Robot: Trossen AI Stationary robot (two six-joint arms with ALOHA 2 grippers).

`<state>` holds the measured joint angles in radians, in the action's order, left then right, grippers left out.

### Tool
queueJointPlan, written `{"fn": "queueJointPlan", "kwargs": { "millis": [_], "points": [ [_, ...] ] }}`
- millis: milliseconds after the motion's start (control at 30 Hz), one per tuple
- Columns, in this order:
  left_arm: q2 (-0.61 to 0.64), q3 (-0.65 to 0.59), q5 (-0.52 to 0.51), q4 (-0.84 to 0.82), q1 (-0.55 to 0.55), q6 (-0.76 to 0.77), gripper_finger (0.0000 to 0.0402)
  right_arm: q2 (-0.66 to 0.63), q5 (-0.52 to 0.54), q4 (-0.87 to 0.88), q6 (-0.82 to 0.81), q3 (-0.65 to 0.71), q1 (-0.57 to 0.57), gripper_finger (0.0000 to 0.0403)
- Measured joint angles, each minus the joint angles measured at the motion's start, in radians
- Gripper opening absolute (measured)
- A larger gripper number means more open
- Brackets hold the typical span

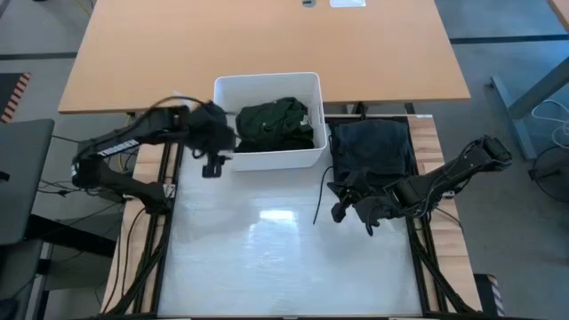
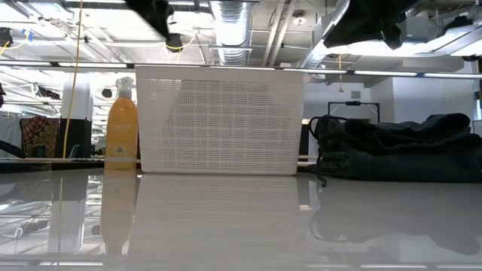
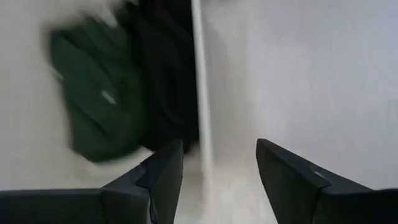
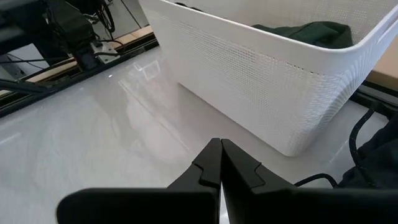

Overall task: Fold laundry
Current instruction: Remove the green polo from the white bin

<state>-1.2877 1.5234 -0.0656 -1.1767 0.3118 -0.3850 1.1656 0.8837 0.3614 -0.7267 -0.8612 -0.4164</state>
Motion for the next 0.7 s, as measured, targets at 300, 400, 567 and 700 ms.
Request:
{"fn": "queueJointPlan", "kwargs": {
  "millis": [300,400,567,700],
  "points": [
    [-0.134,0.063,0.094,0.269,0.131,-0.029,0.0193,0.000,0.000,0.000,0.002,0.000,0.000,0.0029],
    [-0.263,0.058,0.099,0.243,0.179,-0.045,0.0193,0.000,-0.021,0.001,0.002,0.000,-0.006,0.0029],
    [-0.441,0.065,0.136,0.260,0.247,-0.049,0.0193,0.000,-0.077,0.026,0.002,0.000,-0.028,0.0029],
    [-0.545,0.102,0.174,0.248,0.289,-0.044,0.0192,0.000,-0.077,0.044,0.001,0.000,-0.054,0.0029]
  ]
}}
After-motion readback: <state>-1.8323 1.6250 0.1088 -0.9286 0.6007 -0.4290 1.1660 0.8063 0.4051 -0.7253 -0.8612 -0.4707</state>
